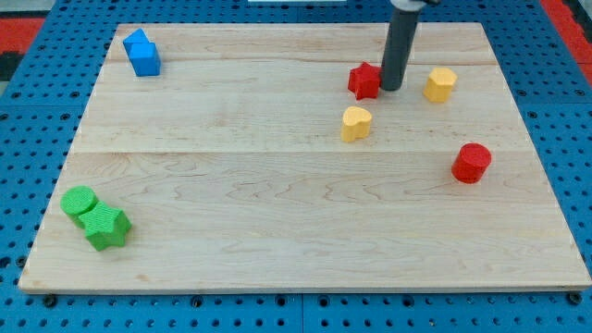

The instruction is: Push the red star to the top center

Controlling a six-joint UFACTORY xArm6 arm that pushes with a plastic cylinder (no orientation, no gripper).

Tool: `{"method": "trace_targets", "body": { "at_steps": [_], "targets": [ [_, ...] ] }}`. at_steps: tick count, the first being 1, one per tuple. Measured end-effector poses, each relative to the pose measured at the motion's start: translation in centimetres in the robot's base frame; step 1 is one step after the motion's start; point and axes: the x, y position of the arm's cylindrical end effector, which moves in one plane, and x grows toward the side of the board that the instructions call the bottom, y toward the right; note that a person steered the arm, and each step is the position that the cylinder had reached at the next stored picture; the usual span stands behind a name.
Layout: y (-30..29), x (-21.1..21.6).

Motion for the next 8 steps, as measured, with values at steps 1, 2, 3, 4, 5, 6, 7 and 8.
{"method": "trace_targets", "body": {
  "at_steps": [1,2,3,4,5,6,7,8],
  "targets": [
    [-5.5,-1.9],
    [-2.8,6.4],
    [-5.1,3.0],
    [-9.2,-0.6],
    [-11.1,1.2],
    [-12.6,-0.4],
    [-11.6,-3.6],
    [-11.6,-4.8]
  ]
}}
